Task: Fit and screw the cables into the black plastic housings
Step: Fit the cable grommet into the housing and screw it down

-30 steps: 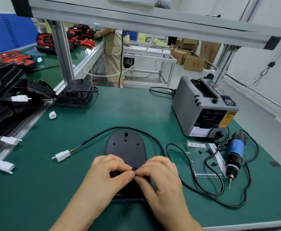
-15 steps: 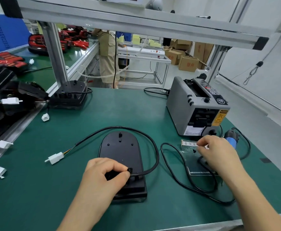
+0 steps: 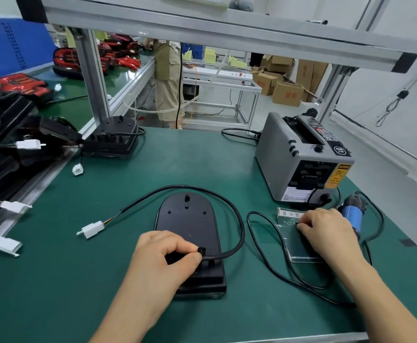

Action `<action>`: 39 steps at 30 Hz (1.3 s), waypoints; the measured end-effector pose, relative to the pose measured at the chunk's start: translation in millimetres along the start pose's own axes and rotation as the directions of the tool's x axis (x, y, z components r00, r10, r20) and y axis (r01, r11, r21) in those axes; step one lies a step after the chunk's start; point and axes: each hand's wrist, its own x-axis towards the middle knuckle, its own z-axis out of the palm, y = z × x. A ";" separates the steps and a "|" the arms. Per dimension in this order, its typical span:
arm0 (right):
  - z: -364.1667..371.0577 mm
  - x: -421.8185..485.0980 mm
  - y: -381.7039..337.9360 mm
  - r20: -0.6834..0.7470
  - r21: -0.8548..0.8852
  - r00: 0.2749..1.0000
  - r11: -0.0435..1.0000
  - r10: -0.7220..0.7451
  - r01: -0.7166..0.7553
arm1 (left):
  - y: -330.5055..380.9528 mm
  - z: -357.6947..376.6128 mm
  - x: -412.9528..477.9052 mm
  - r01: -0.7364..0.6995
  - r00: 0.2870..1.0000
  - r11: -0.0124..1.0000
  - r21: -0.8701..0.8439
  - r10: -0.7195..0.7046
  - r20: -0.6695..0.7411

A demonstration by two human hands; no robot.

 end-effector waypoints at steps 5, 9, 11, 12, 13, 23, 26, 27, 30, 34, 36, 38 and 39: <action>-24.4 -17.0 -22.6 -0.043 0.387 0.997 0.919 -0.063 0.074 | 0.2 0.4 -0.2 0.020 1.000 1.000 0.003 -0.020 -0.001; -62.8 -69.1 -80.7 -0.042 0.781 0.940 0.576 -0.338 0.242 | 0.1 -0.5 -1.3 0.030 1.000 1.000 -0.001 -0.030 0.002; -67.3 -88.1 -104.1 -0.033 0.800 0.881 0.516 -0.471 0.306 | 0.1 -0.6 -0.7 0.025 1.000 1.000 0.012 -0.025 -0.001; -65.8 -92.3 -111.4 -0.026 0.790 0.866 0.520 -0.499 0.323 | 0.0 -0.6 -0.3 0.018 1.000 1.000 0.024 -0.018 -0.002; -63.7 -93.9 -116.3 -0.022 0.776 0.861 0.533 -0.509 0.336 | -0.1 -0.7 0.2 0.010 1.000 0.999 0.038 -0.010 0.001; -61.4 -92.7 -127.4 -0.006 0.661 0.873 0.653 -0.487 0.369 | -3.6 -0.4 -0.4 -0.014 1.000 0.998 0.058 0.014 -0.002; -62.1 -92.6 -127.0 0.007 0.658 0.874 0.661 -0.485 0.361 | -4.3 0.2 -0.7 -0.024 1.000 0.997 0.068 0.025 -0.003; -62.9 -92.3 -127.6 0.020 0.661 0.874 0.663 -0.485 0.352 | -4.7 0.7 -0.5 -0.033 0.999 0.997 0.072 0.034 -0.006; -64.6 -89.8 -129.2 0.066 0.662 0.881 0.681 -0.468 0.312 | -6.6 1.9 -0.5 -0.065 0.998 0.994 0.089 0.067 -0.022; -66.1 -84.9 -132.5 0.129 0.667 0.887 0.701 -0.443 0.253 | -9.5 2.4 -2.0 -0.103 0.994 0.989 0.103 0.106 -0.025; -65.8 -83.1 -133.7 0.144 0.668 0.892 0.707 -0.428 0.231 | -10.9 1.9 -2.6 -0.114 0.993 0.989 0.098 0.117 -0.027; -64.8 -82.4 -134.6 0.151 0.672 0.888 0.704 -0.435 0.230 | -12.4 1.4 -2.5 -0.119 0.992 0.989 0.091 0.123 -0.036; -64.2 -82.5 -135.1 0.149 0.675 0.881 0.698 -0.448 0.241 | -13.2 1.2 -2.5 -0.124 0.991 0.988 0.088 0.128 -0.039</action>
